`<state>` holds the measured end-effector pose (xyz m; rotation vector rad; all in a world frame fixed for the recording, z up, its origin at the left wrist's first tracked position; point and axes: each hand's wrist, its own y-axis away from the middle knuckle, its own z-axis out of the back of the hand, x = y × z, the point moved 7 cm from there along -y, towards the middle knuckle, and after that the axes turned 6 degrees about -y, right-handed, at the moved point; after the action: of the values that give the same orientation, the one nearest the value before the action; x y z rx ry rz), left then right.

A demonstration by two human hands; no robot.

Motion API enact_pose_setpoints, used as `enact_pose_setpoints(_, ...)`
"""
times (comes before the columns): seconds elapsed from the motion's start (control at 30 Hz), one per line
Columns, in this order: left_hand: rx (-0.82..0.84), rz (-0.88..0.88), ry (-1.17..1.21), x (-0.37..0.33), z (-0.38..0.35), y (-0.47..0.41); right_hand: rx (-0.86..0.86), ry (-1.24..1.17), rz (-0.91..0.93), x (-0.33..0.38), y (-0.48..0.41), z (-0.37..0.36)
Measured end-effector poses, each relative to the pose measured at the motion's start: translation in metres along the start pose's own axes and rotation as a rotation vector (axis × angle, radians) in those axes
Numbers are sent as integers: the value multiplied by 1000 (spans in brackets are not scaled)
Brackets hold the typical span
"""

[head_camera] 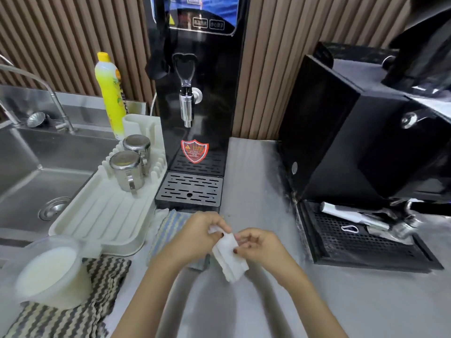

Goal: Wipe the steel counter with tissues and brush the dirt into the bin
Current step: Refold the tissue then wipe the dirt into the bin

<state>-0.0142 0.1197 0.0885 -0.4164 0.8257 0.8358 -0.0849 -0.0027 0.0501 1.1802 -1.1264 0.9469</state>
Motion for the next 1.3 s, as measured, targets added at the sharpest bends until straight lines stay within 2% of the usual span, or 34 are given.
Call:
enact_pose_setpoints(0.13, 77, -40, 54, -21, -22, -19, -28, -113, -89, -10, 11, 23)
enact_pose_setpoints(0.3, 40, 12, 139, -18, -56, -42, -255, -98, -234, -36, 17, 62)
enact_pose_setpoints(0.33, 6, 25, 106, -18, -63, -46, -294, -36, -251, -43, 17, 69)
enact_pose_setpoints(0.4, -76, 9, 32, -18, -75, -49, -357, 247, -253, -55, 15, 83)
enact_pose_setpoints(0.47, -155, -112, -62, -20, -87, -47, -418, 465, -237, -62, 15, 94)
enact_pose_setpoints(0.53, -164, -261, -189, -19, -106, -41, -461, 499, -231, -71, 18, 105)
enact_pose_setpoints(0.6, -99, -327, -279, -11, -126, -31, -501, 483, -229, -77, 23, 111)
enact_pose_setpoints(0.7, -16, -347, -296, 1, -141, -15, -500, 470, -215, -83, 26, 114)
enact_pose_setpoints(0.83, 9, -408, -331, 2, -144, -1, -467, 613, -109, -77, 29, 112)
enact_pose_setpoints(0.97, -54, -176, -215, 25, -127, 10, -426, 824, 83, -54, 40, 90)
enact_pose_setpoints(1.07, -166, -34, -261, 51, -115, 6, -308, 859, 200, -48, 42, 52)
enact_pose_setpoints(1.13, -177, 17, -320, 59, -114, 1, -235, 962, 305, -42, 41, 27)
enact_pose_setpoints(1.23, -148, 25, -423, 64, -122, -2, -183, 993, 298, -50, 31, 19)
enact_pose_setpoints(1.3, -145, 40, -484, 65, -124, -2, -122, 1016, 195, -61, 26, 22)
